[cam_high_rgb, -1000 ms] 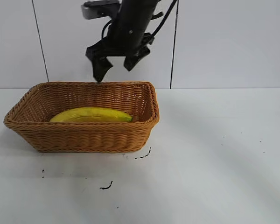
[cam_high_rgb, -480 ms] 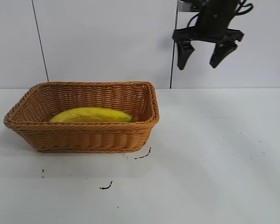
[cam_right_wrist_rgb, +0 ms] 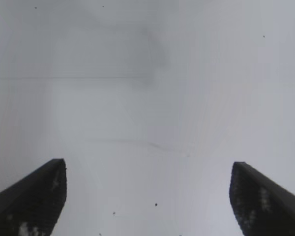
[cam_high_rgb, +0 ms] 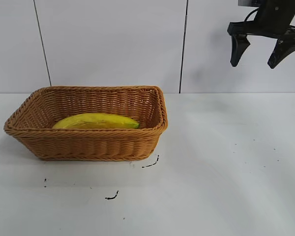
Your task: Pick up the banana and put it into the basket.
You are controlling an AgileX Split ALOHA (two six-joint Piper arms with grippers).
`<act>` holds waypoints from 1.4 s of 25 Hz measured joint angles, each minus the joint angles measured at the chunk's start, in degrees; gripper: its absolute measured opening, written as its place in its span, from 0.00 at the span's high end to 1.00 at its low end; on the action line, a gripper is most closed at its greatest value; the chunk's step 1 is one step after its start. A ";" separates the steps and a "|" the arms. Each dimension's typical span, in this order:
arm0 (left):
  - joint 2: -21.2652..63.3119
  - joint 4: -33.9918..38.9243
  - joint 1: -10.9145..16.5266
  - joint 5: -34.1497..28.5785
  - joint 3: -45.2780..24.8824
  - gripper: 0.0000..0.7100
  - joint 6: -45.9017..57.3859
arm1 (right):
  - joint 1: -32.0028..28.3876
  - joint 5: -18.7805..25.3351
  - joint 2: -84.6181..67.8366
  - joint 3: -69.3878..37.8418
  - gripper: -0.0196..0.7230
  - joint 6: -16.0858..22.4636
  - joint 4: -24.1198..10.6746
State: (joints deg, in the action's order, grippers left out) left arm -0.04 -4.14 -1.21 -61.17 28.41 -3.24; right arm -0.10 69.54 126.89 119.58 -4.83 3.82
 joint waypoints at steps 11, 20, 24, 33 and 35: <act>0.00 0.00 0.00 0.00 0.00 0.03 0.00 | 0.00 0.05 -25.83 -39.78 0.13 -0.31 1.12; 0.00 0.00 0.00 0.00 0.00 0.03 0.00 | 0.00 -0.67 -49.94 -70.44 0.14 -1.57 1.12; 0.00 0.00 0.00 0.00 0.00 0.03 0.00 | 0.00 -4.27 -61.53 -81.30 0.14 -1.30 1.12; 0.00 0.00 0.00 0.00 0.00 0.03 0.00 | 0.00 -11.50 -88.69 -89.94 0.14 -1.09 2.60; 0.00 0.00 0.00 0.00 0.00 0.03 0.00 | 0.00 -11.35 -94.26 -90.58 0.14 -1.09 2.75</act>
State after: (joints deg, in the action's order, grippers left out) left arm -0.04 -4.14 -1.21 -61.17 28.41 -3.24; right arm -0.10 58.19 32.63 29.00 -5.91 6.57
